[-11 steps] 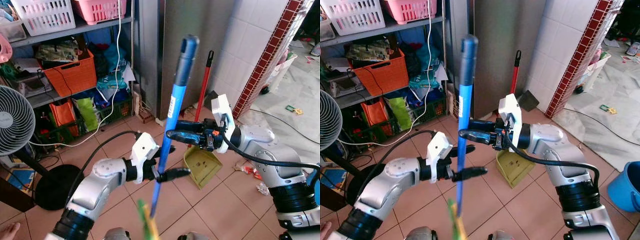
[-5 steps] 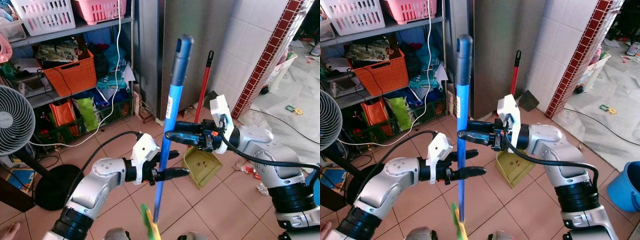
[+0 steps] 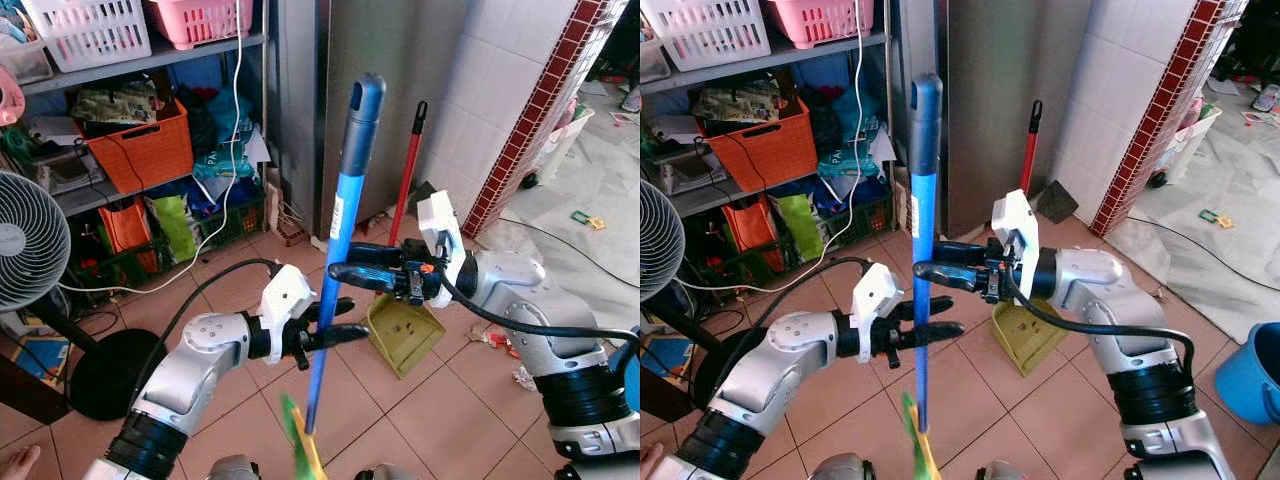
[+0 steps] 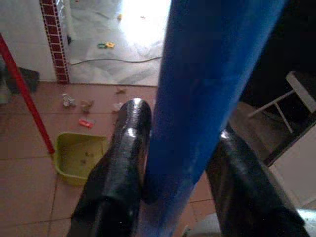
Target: Sweep floor
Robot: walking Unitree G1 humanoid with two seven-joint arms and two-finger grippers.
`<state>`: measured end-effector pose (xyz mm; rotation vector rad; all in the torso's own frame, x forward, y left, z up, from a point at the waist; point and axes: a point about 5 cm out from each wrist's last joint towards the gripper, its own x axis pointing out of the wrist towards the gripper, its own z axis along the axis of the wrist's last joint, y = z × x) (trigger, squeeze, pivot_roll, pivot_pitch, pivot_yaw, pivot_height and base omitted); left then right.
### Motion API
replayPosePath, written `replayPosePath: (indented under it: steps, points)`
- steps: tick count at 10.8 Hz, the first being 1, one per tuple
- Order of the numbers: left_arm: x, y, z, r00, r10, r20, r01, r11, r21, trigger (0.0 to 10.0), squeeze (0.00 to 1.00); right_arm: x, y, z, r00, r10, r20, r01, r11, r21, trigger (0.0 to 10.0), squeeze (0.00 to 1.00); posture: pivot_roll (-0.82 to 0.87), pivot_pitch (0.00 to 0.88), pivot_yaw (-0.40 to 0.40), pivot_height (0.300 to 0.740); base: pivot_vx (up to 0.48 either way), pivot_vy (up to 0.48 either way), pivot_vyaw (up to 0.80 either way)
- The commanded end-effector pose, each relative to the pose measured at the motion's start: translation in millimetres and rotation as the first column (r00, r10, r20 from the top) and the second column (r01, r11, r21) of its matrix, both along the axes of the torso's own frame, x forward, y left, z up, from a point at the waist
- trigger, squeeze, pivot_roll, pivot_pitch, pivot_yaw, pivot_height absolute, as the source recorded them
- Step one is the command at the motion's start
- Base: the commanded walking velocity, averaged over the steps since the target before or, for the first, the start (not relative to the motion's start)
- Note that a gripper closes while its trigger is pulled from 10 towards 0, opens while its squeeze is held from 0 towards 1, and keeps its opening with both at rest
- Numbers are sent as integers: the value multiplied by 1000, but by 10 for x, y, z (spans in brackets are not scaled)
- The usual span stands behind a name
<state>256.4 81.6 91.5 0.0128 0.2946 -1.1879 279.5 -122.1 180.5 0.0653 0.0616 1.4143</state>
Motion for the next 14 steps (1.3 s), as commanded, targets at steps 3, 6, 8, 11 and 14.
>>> replayPosePath:
  steps: [3, 6, 8, 11, 14]
  points:
    - [43, 14, 23, 999, 9, 39, -10, 1000, 21, 0, 0, 6, 20, 71, 999, 6, 42, -6, 1000, 10, 0, 0, -9, 0, -28, 740, 0, 0, 0]
    - [69, 33, 7, 997, 17, 73, -20, 999, 44, 0, 0, -4, 16, 53, 999, 1, 40, -1, 1000, 9, 0, 0, -13, 0, -28, 740, 0, 0, 0]
    - [75, 33, -17, 996, 31, 85, -36, 998, 50, 0, 0, 3, 16, 51, 999, -3, 42, 2, 1000, 9, 0, 0, -13, 0, -33, 740, 0, 0, 0]
    - [174, 100, -17, 980, 131, 148, -141, 988, 63, 0, 0, 44, 36, -2, 998, -69, 6, 69, 998, 7, 10000, 1000, -11, 0, -36, 740, 0, 0, 0]
    - [321, 166, 8, 948, 237, 215, -255, 965, 58, 0, 0, 70, 48, -63, 984, -175, -33, 176, 984, 22, 10000, 1000, -15, 0, -41, 740, 0, 0, 0]
